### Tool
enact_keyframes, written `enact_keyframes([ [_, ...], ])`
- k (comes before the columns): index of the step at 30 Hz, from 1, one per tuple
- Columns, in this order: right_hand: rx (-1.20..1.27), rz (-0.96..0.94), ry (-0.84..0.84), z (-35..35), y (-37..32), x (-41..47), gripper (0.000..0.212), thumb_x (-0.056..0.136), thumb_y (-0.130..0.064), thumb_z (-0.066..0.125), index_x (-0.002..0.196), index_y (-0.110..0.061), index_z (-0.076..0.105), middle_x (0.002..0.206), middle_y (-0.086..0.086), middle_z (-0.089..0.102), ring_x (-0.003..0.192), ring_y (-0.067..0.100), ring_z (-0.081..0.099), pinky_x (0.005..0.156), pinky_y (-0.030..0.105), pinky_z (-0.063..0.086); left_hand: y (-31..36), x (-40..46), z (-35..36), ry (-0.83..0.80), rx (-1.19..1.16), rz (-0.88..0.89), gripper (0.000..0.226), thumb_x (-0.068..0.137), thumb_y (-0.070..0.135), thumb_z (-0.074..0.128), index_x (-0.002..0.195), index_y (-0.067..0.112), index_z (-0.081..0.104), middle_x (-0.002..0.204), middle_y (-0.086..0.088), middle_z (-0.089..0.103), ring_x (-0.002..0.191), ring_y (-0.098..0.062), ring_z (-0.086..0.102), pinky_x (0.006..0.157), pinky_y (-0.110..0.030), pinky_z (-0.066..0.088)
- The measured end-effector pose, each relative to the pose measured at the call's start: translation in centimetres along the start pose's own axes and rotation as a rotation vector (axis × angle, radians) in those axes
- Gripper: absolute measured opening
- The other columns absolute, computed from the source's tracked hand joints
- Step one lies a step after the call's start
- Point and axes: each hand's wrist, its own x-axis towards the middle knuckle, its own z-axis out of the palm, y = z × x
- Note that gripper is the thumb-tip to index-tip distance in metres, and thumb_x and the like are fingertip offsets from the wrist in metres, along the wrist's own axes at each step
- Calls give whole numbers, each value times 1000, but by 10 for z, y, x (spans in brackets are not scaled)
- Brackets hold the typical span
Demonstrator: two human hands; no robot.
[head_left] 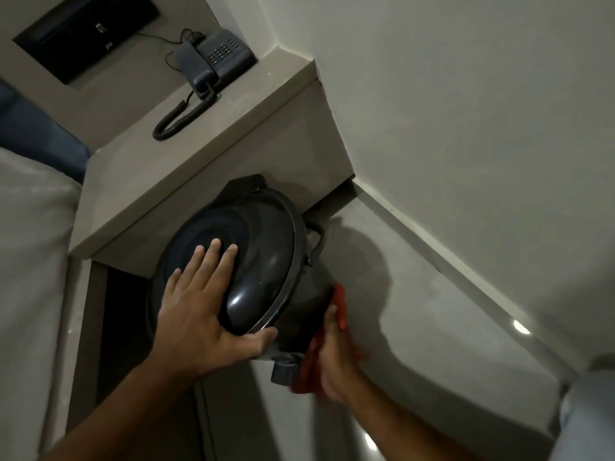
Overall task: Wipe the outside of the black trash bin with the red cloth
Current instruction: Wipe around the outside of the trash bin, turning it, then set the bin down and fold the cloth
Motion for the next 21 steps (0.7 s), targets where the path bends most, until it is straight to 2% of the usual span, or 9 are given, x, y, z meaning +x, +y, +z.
enact_keyframes([
  [3,187,100,-48,37,-13,-28,71,91,-75,28,139,-29,55,107,4,80,89,25,78,64,41,64,-3,2,2,16,7,-6,126,51,86,54,154,18,27,163,-7,18,151,-29,13,117,-60,18],
  [6,378,12,-82,53,-47,-56,66,97,-70,25,135,-30,61,118,4,77,100,20,76,72,34,62,-7,3,6,16,43,-4,126,51,89,51,154,18,27,163,-8,20,150,-32,16,116,-61,21],
  [8,483,-59,-68,59,-74,-80,62,99,-64,26,131,-27,64,125,9,73,106,22,73,82,38,59,-7,4,5,-12,25,-6,123,54,87,49,155,20,24,164,-8,18,151,-31,14,116,-61,19],
  [12,546,-237,12,70,-144,-137,60,104,-57,25,120,-18,67,105,5,80,90,16,77,78,40,59,-6,2,-12,-122,-169,-44,95,73,66,33,157,28,11,166,-1,-1,152,-24,-8,120,-55,2],
  [14,628,-247,-24,88,-175,-164,62,103,-54,31,126,-9,67,112,12,77,103,25,74,93,50,51,-4,7,-36,-224,-370,-144,82,81,56,21,157,26,12,166,3,-2,152,-17,-11,122,-48,-5],
  [16,626,-193,-77,110,-196,-180,57,102,-50,38,123,-7,69,118,16,75,107,30,73,99,54,44,2,10,-62,-304,-640,-330,75,86,44,21,155,13,24,165,-8,16,152,-23,9,123,-47,5],
  [17,582,-151,-82,130,-209,-188,56,101,-50,40,123,-6,67,118,16,75,106,30,73,98,55,44,4,12,-87,-305,-913,-457,73,88,45,24,149,7,36,159,-16,33,147,-29,27,121,-50,18],
  [19,588,-50,-166,160,-220,-200,58,100,-49,42,125,-3,65,121,20,73,106,34,72,94,56,44,13,6,-122,-220,-1583,-602,68,92,57,36,132,8,58,135,-23,60,127,-38,55,106,-55,44],
  [21,529,13,-192,200,-233,-216,60,99,-49,43,125,0,65,125,24,70,110,38,70,97,57,44,9,-1,-165,-214,-2075,-686,61,90,56,48,129,12,63,128,-21,66,118,-37,63,89,-49,56],
])
